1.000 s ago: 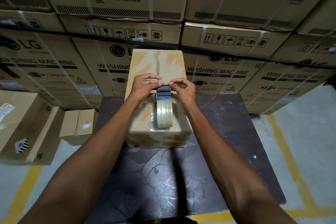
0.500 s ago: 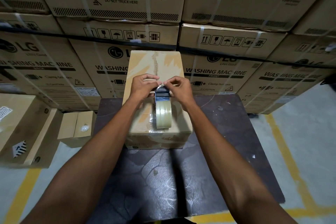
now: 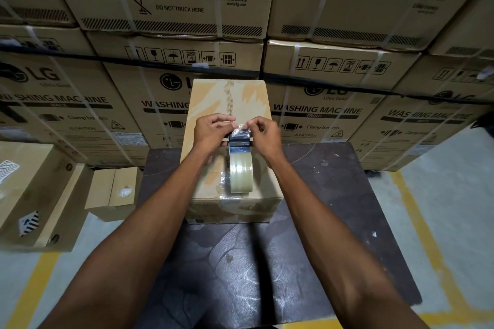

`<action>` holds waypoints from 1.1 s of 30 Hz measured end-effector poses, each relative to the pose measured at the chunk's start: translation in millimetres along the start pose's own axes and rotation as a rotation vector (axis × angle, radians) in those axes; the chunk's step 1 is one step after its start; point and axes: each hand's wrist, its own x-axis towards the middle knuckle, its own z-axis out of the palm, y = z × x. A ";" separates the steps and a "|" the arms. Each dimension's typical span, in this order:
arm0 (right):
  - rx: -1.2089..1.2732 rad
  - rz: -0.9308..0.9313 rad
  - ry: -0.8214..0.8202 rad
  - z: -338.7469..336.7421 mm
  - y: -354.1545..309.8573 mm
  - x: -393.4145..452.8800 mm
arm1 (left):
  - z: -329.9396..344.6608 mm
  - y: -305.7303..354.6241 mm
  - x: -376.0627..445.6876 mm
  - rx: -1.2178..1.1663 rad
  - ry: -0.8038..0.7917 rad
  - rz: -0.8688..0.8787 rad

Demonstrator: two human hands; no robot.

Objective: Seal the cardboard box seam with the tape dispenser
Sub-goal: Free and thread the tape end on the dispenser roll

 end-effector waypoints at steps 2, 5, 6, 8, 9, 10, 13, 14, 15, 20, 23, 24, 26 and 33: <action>0.013 0.003 0.004 -1.6 -1.8 -1.4 | -0.1 -1.1 0.5 0.002 0.013 0.002; 0.005 -0.002 0.005 -2.6 -1.9 -1.5 | 0.6 -1.7 1.0 -0.002 0.023 0.011; 0.008 0.010 0.003 -2.4 -1.7 -1.5 | 1.4 -1.7 1.0 -0.003 0.026 0.014; 0.043 0.042 -0.014 -0.6 0.5 -0.2 | 2.5 -1.4 0.9 -0.003 0.037 0.020; 0.054 0.046 -0.020 0.1 2.5 1.0 | 2.8 -1.7 1.0 -0.002 0.041 0.023; 0.046 0.040 -0.023 -1.0 0.7 0.0 | 2.9 -2.5 1.3 -0.001 0.043 0.026; 0.012 -0.012 -0.014 -2.5 -0.5 -0.4 | 3.2 -3.0 0.3 0.006 0.042 0.033; 0.008 -0.008 -0.003 -2.1 -0.2 -0.1 | 3.6 -2.7 0.1 0.006 0.041 0.036; 0.019 0.010 0.006 -1.4 0.5 0.9 | 4.3 -2.2 0.1 0.002 0.039 0.037; 0.021 0.021 0.008 -1.8 -2.1 0.6 | 3.8 -1.4 0.8 0.005 0.037 0.041; 0.018 0.006 0.016 -0.7 -1.6 0.4 | 3.8 -1.8 -0.8 0.004 0.029 0.055; 0.033 0.024 0.018 -0.2 -2.2 -0.4 | 4.0 -2.4 -0.7 0.004 0.033 0.059; 0.046 0.036 0.012 -0.3 -2.2 -1.5 | 3.3 -3.4 -0.3 0.010 0.040 0.064; 0.048 0.038 0.021 -1.7 -2.1 -2.3 | 3.8 -4.3 -1.1 0.017 0.045 0.086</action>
